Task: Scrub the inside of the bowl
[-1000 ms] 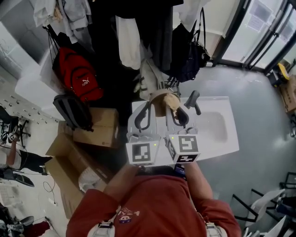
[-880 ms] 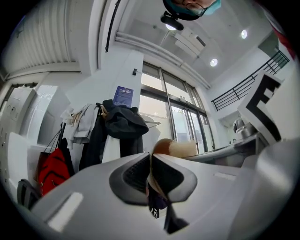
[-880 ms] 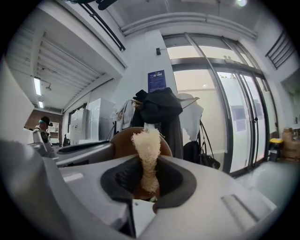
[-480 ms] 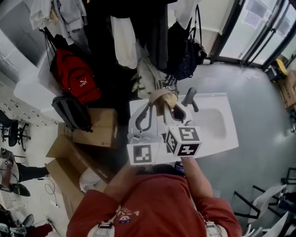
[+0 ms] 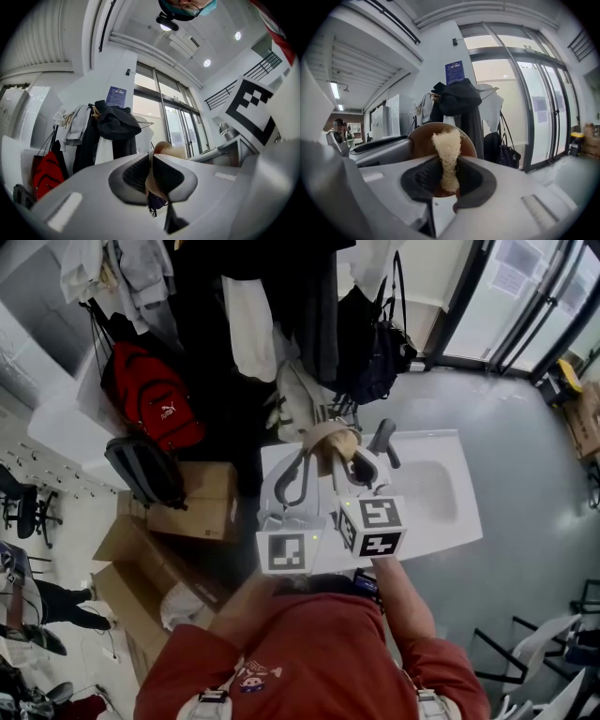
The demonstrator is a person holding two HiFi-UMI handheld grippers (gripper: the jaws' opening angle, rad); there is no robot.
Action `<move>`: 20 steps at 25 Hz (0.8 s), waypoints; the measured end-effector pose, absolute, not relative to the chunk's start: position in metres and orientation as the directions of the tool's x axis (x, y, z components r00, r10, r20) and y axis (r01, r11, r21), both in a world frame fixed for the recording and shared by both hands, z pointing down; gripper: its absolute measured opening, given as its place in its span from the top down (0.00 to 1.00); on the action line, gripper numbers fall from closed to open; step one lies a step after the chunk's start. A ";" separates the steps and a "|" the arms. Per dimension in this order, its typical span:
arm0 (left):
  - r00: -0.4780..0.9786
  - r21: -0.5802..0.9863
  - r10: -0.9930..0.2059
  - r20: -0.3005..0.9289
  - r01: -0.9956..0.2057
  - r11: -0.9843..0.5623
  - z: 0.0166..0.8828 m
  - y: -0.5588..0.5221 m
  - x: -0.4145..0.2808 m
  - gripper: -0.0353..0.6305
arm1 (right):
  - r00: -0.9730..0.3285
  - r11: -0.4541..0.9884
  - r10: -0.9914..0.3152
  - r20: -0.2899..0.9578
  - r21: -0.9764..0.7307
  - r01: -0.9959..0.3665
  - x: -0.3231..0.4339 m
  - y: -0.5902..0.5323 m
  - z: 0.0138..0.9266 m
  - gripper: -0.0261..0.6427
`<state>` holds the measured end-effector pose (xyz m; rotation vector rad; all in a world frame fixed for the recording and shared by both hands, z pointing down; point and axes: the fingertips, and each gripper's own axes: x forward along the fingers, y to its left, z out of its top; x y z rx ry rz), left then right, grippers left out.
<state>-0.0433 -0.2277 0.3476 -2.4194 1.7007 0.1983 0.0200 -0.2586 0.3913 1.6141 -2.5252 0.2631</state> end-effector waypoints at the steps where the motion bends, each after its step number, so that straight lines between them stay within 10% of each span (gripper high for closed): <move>1: 0.342 -0.066 -0.916 -0.210 -0.940 -0.335 0.347 -0.227 -0.043 0.90 | -0.422 0.420 -0.883 0.205 -0.057 -0.906 0.020 -0.258 0.391 0.85; 20: 0.406 -0.064 -0.892 -0.196 -0.914 -0.402 0.347 -0.231 -0.037 0.90 | -0.438 0.481 -0.871 0.222 0.562 -0.672 0.009 -0.249 0.392 0.85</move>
